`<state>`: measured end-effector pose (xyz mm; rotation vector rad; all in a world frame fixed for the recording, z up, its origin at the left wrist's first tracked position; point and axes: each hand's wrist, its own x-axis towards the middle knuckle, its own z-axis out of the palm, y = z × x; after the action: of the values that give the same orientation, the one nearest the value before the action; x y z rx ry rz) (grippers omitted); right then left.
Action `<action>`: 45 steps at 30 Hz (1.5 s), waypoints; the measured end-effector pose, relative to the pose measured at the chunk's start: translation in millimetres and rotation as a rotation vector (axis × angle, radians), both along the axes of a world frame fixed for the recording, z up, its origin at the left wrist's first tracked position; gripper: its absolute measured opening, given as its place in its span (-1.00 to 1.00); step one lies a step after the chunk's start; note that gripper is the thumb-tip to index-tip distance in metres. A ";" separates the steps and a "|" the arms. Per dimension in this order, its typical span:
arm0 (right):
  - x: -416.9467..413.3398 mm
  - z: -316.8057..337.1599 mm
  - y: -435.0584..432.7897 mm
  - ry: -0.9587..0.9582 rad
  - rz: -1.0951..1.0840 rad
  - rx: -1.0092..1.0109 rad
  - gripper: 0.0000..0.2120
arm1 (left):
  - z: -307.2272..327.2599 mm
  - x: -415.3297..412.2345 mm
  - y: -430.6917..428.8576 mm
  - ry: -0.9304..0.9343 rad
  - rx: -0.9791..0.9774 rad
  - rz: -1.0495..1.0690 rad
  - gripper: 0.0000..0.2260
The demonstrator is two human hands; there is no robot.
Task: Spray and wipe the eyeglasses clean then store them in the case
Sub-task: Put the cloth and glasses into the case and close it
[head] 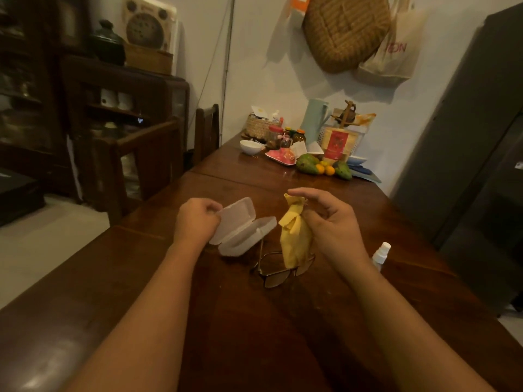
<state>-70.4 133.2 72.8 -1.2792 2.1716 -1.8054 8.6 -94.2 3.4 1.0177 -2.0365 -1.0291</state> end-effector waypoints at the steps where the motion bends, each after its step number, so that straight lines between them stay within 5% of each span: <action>1: 0.3 2.2 -7.2 0.001 0.009 0.011 -0.57 | 1.6 -0.3 0.1 0.058 -0.002 -0.008 -0.85; 9: 2.4 5.6 -64.1 0.013 -0.003 0.147 -0.68 | 8.2 1.6 5.6 0.212 -0.003 -0.078 -0.77; 19: 23.0 -34.0 -107.9 -0.649 -0.031 0.025 -0.74 | 1.1 6.5 -9.0 0.320 0.149 -0.178 -0.73; 25: 15.6 -43.6 -114.1 -0.699 -0.131 0.003 -0.74 | -1.5 6.1 -9.4 0.363 0.180 -0.195 -0.74; 34: 14.7 -38.1 -115.0 -1.058 0.003 -0.162 -0.60 | -3.1 3.8 -10.9 0.364 0.210 -0.167 -0.78; 39: 14.7 -40.7 -111.5 -0.818 -0.011 -0.022 -0.64 | -4.4 2.3 -11.2 0.358 0.189 -0.158 -0.79; 45: -11.0 -46.0 -105.0 -0.092 -0.232 0.392 -0.60 | -6.5 -0.3 -15.2 0.343 0.153 -0.169 -0.76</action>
<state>-81.4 28.2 26.9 -0.8760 2.5379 -1.3627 8.2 -109.3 -3.1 0.6924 -1.8032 -1.3630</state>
